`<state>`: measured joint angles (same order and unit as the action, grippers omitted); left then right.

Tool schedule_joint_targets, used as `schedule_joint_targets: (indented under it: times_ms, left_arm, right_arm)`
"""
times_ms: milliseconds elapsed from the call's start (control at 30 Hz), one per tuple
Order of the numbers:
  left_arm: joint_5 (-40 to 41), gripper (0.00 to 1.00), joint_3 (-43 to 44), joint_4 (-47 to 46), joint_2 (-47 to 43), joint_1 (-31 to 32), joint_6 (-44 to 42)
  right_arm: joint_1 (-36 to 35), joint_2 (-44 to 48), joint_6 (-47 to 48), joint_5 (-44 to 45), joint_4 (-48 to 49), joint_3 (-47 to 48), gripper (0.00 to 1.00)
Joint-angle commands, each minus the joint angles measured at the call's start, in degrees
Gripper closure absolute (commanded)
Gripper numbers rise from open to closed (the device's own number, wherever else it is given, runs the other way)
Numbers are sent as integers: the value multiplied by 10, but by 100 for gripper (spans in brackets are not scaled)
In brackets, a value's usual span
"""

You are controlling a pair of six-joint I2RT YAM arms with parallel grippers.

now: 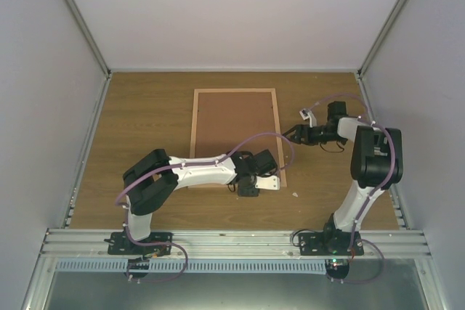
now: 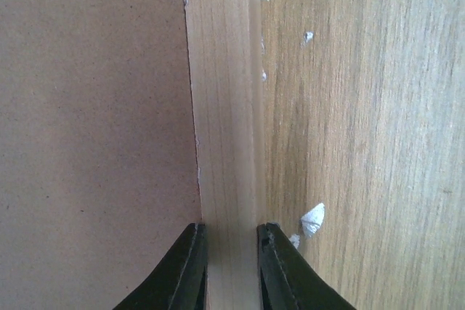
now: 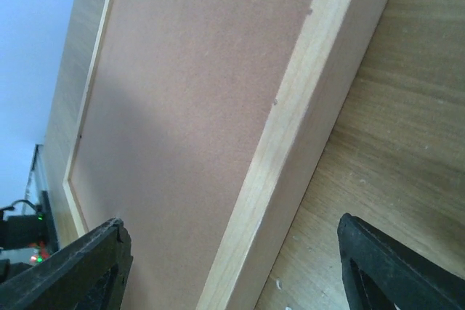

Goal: Put the photo into the frame
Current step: Turn over the photo frame at the center of the board.

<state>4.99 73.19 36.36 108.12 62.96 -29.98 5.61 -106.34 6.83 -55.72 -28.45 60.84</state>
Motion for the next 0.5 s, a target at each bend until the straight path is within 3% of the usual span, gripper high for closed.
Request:
schedule_joint_targets:
  times_ms: [0, 267, 467]
  left_arm:
    - [-19, 97, 28, 37, -2, 1, 16]
    - [-12, 100, 73, 61, -27, 2, 28]
    - [-14, 100, 96, 76, -37, 2, 32]
  right_arm:
    - [6, -31, 0, -38, -5, -4, 18]
    - [6, -60, -8, -63, -22, -1, 5]
    - [6, -94, -19, -123, -27, 2, 2]
